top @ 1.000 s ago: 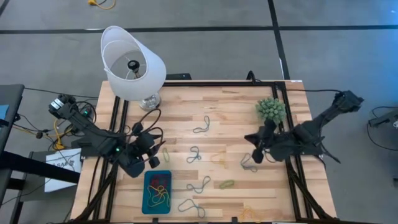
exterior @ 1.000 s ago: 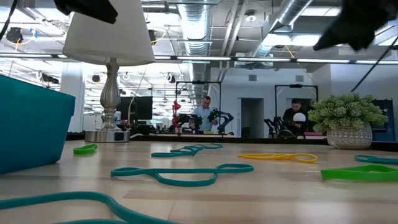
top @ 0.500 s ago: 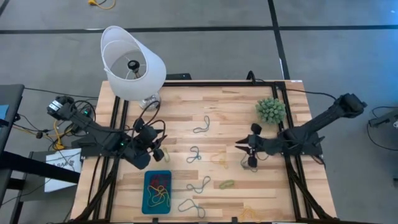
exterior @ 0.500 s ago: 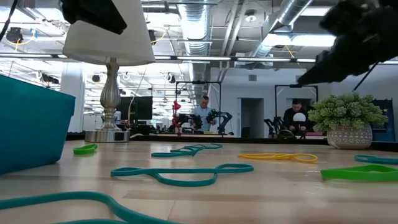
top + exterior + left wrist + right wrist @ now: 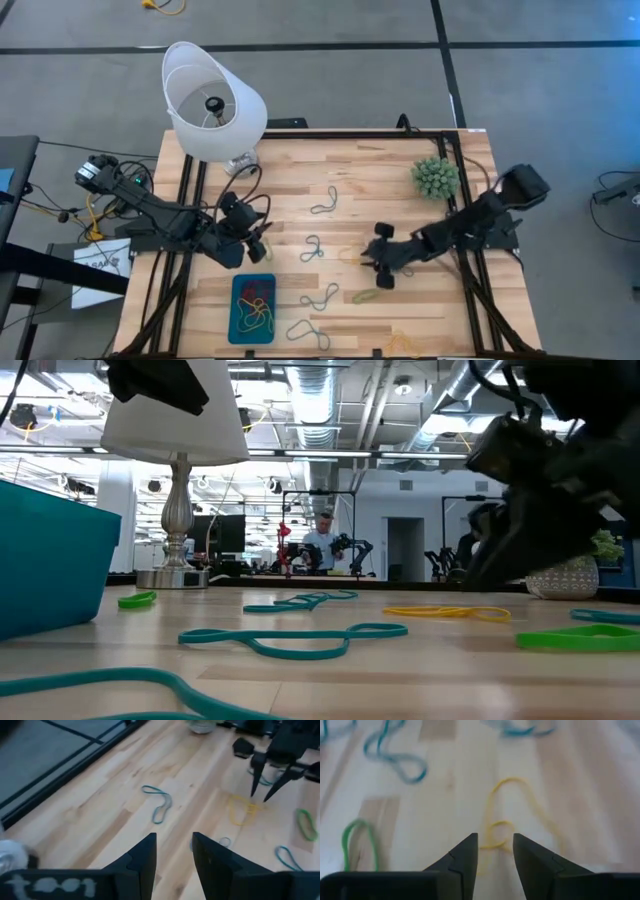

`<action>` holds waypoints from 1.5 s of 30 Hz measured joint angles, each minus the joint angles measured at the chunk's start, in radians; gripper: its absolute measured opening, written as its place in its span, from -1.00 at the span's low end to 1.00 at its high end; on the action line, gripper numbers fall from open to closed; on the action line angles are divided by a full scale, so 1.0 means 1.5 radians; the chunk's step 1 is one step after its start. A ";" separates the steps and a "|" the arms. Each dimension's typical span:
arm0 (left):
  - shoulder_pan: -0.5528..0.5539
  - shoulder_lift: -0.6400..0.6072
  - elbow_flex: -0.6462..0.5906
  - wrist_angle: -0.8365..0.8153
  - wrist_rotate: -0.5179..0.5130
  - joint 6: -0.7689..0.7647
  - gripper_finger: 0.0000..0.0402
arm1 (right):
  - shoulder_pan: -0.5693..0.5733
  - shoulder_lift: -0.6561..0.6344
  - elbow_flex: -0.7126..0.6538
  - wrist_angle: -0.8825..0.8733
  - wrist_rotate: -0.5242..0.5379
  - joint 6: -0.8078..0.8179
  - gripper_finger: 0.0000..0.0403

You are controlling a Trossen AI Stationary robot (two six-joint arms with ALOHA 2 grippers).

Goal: Pick and place items into bin
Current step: Put the top yellow rubber band into the blue bin

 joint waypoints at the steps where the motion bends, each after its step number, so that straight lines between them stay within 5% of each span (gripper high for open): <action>1: 0.000 0.000 0.000 0.006 0.005 0.009 -0.42 | 0.005 0.017 0.022 -0.026 -0.001 -0.007 -0.41; 9: 0.000 0.000 0.000 0.017 0.025 0.037 -0.42 | -0.001 0.103 0.165 -0.228 0.003 0.020 -0.41; 15: 0.000 0.000 0.000 0.016 0.046 0.037 -0.42 | -0.011 0.144 0.189 -0.258 -0.004 0.073 -0.47; 21: 0.000 0.000 0.000 0.017 0.035 0.063 -0.42 | 0.014 0.136 0.185 -0.251 0.057 0.117 -0.89; 25: 0.000 0.001 0.000 0.032 -0.012 0.085 -0.42 | 0.037 0.123 0.179 -0.198 0.121 0.088 -0.97; 34: 0.000 0.001 0.000 0.061 -0.095 0.085 -0.42 | 0.016 0.112 0.192 0.308 0.169 -0.079 -0.99; 38: 0.001 0.001 0.000 0.063 -0.133 0.084 -0.42 | -0.001 0.116 0.250 0.309 0.124 -0.117 -0.99; 45: 0.017 0.000 -0.001 0.060 -0.150 0.092 -0.42 | 0.007 0.264 0.441 0.285 0.060 -0.164 -1.00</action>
